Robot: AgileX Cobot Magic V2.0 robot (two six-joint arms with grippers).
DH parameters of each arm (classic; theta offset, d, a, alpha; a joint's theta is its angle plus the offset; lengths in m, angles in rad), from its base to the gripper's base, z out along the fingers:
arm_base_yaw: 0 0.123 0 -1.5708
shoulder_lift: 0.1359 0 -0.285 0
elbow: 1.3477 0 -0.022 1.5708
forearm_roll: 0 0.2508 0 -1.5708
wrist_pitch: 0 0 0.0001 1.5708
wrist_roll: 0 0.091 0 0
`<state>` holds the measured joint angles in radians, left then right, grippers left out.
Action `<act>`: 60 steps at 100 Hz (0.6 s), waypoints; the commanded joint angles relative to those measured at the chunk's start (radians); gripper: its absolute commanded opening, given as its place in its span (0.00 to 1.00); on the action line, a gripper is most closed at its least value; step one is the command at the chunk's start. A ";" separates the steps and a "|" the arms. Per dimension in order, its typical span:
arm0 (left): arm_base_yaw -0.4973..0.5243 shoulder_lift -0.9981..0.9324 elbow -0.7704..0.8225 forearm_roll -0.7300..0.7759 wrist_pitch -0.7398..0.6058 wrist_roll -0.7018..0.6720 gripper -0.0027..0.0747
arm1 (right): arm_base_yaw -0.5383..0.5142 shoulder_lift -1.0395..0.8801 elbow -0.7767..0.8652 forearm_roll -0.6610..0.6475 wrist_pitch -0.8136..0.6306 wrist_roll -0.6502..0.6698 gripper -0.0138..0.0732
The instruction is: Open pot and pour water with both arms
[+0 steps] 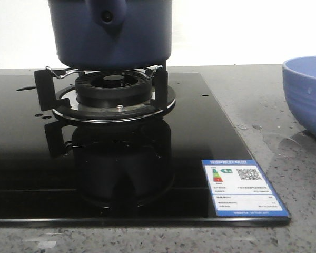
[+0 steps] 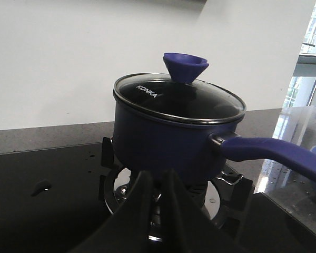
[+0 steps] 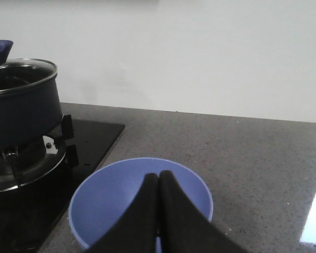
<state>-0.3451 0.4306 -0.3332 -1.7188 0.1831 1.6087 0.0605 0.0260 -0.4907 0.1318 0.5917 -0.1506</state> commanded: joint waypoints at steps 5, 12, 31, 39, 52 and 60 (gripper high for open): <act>-0.002 0.003 -0.029 -0.019 0.024 -0.012 0.01 | 0.001 0.013 -0.022 -0.008 -0.078 -0.014 0.09; -0.002 0.003 -0.029 -0.019 0.024 -0.012 0.01 | 0.001 0.013 -0.022 -0.008 -0.078 -0.014 0.09; -0.002 0.003 -0.029 -0.019 0.024 -0.012 0.01 | 0.001 0.013 -0.022 -0.008 -0.078 -0.014 0.09; -0.002 0.003 -0.029 -0.021 0.022 -0.012 0.01 | 0.001 0.013 -0.022 -0.008 -0.078 -0.014 0.09; -0.002 0.001 -0.029 -0.014 0.012 -0.012 0.01 | 0.001 0.013 -0.022 -0.008 -0.078 -0.014 0.09; -0.002 -0.022 -0.029 0.086 -0.017 -0.012 0.01 | 0.001 0.013 -0.022 -0.008 -0.078 -0.014 0.09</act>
<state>-0.3451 0.4252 -0.3332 -1.7057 0.1786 1.6065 0.0605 0.0260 -0.4907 0.1318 0.5917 -0.1522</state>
